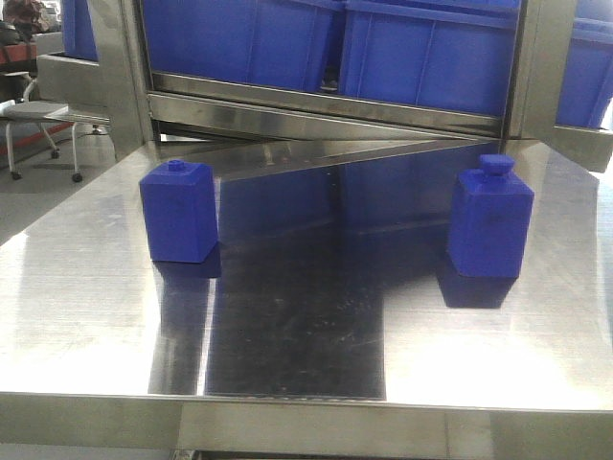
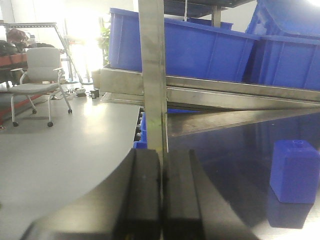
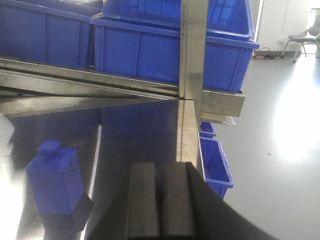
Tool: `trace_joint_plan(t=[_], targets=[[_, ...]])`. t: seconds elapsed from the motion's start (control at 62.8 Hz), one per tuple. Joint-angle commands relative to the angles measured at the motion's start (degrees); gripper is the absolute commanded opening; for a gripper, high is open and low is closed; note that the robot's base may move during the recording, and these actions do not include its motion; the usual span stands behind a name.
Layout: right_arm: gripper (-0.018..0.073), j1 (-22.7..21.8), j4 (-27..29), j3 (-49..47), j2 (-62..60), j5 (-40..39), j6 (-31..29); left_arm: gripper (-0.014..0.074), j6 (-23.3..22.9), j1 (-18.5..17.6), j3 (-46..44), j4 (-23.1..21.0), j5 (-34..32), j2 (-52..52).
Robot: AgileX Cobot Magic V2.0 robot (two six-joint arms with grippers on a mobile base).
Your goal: Pick and sort blue part to right shelf
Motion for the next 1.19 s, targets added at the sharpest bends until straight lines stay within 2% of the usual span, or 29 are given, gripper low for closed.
trace_joint_plan(t=[0.0,0.302,0.621,0.732,0.843,0.875,0.987,1.098,1.178], targets=[[0.0045,0.03,0.01,-4.61,2.24,-1.36,0.08,0.0123,-0.43,-0.36,1.23,-0.38,-4.71,-1.27],[0.0045,0.03,0.28,-13.43,13.11,-0.28,0.55,0.0123,-0.43,-0.36,1.23,-0.38,-4.71,-1.27],[0.0054,0.14,0.28,-17.87,25.99,-0.13,0.88,0.0123,-0.43,-0.36,1.23,-0.38,-4.71,-1.27],[0.0142,0.21,0.21,-19.63,29.98,-0.01,1.26,0.0123,-0.43,-0.36,1.23,-0.38,-4.71,-1.27],[0.0325,0.21,0.01,-21.71,33.69,0.78,2.45,0.0123,-0.43,-0.36,1.23,-0.38,-4.71,-1.27],[0.0408,0.21,0.01,-22.53,35.53,2.00,3.84,0.0123,-0.43,-0.36,1.23,-0.38,-4.71,-1.27],[0.0550,0.21,-0.35,-25.20,40.39,6.20,11.12,0.0123,-0.43,-0.36,1.23,-0.38,-4.71,-1.27],[0.0575,1.79,-2.97,-29.15,45.34,11.74,16.72,0.0123,-0.43,-0.36,1.23,-0.38,-4.71,-1.27],[0.0573,4.29,-5.70,-32.84,49.17,16.89,18.08,0.0123,-0.43,-0.36,1.23,-0.38,-4.71,-1.27]])
